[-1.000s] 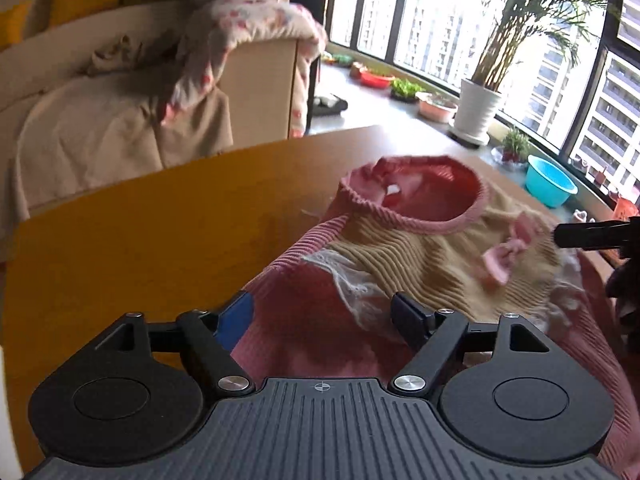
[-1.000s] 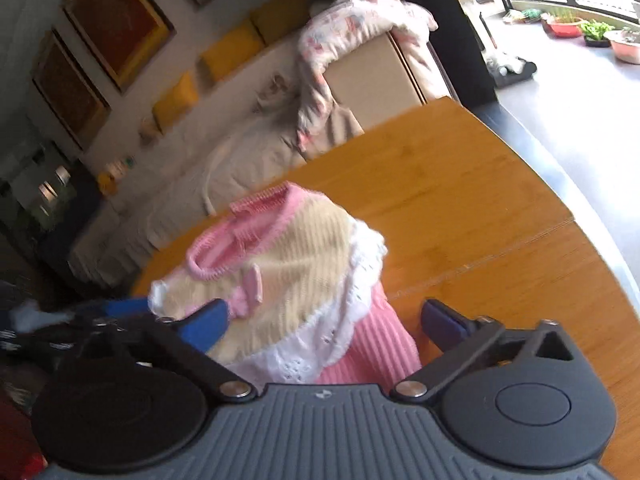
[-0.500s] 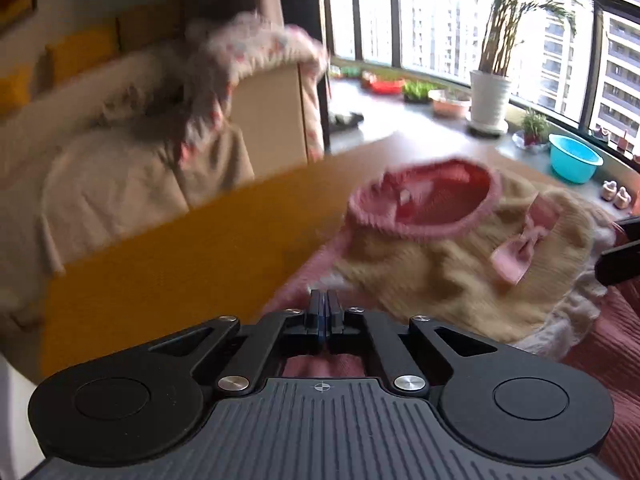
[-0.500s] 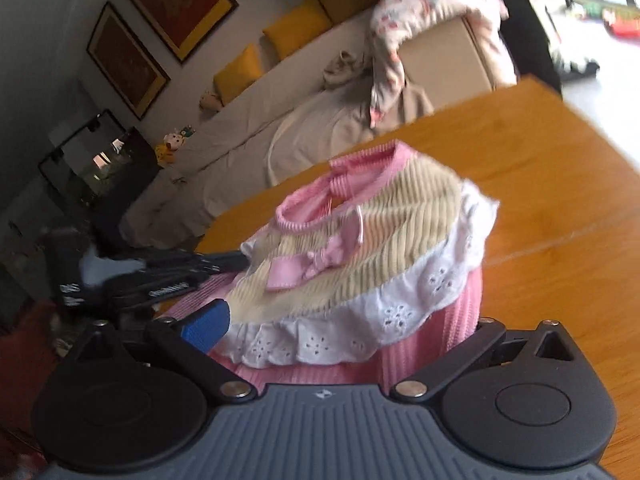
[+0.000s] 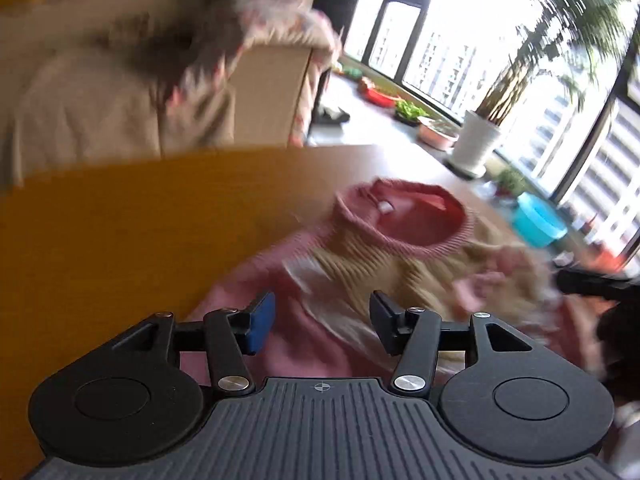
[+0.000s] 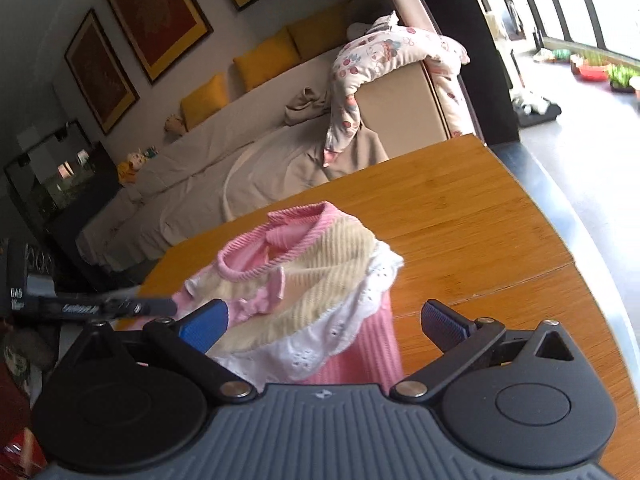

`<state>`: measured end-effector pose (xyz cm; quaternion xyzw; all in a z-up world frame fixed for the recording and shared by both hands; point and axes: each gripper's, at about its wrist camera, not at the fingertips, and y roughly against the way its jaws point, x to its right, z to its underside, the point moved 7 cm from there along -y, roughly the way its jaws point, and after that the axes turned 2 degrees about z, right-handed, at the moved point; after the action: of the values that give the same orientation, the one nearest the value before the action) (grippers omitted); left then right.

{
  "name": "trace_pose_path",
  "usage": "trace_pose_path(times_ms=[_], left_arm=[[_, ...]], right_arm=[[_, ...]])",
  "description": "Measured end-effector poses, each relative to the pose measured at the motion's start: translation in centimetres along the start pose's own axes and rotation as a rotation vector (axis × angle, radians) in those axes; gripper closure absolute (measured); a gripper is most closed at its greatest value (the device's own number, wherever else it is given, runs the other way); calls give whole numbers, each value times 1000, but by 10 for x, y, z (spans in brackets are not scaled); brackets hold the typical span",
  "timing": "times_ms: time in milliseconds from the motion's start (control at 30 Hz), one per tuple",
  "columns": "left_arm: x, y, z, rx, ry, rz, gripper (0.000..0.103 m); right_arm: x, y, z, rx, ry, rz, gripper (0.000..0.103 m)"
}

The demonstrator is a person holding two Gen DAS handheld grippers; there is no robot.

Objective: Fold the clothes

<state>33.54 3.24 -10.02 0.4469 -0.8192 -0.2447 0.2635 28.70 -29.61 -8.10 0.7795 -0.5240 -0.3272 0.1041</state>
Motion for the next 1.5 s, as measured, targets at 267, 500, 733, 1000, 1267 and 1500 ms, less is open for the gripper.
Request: trace_pose_path(times_ms=[267,500,733,1000,1267,1500], left_arm=[[-10,-33,-8,-78,-162,90,7],[8,-47,-5,-40,-239,-6,87],[54,14,-25,95,-448,-135,96],[102,121,27,142,-441,-9,97],[104,100,125,-28,-357,42,96],[96,104,122,26,-343,3,88]], right_arm=[[19,-2,2,-11,-10,43,0],[28,-10,8,-26,-65,44,0],[27,-7,8,-3,-62,60,0],[14,25,-2,60,21,71,0],[-60,18,-42,84,320,60,26],[-144,-34,-28,7,686,58,23]])
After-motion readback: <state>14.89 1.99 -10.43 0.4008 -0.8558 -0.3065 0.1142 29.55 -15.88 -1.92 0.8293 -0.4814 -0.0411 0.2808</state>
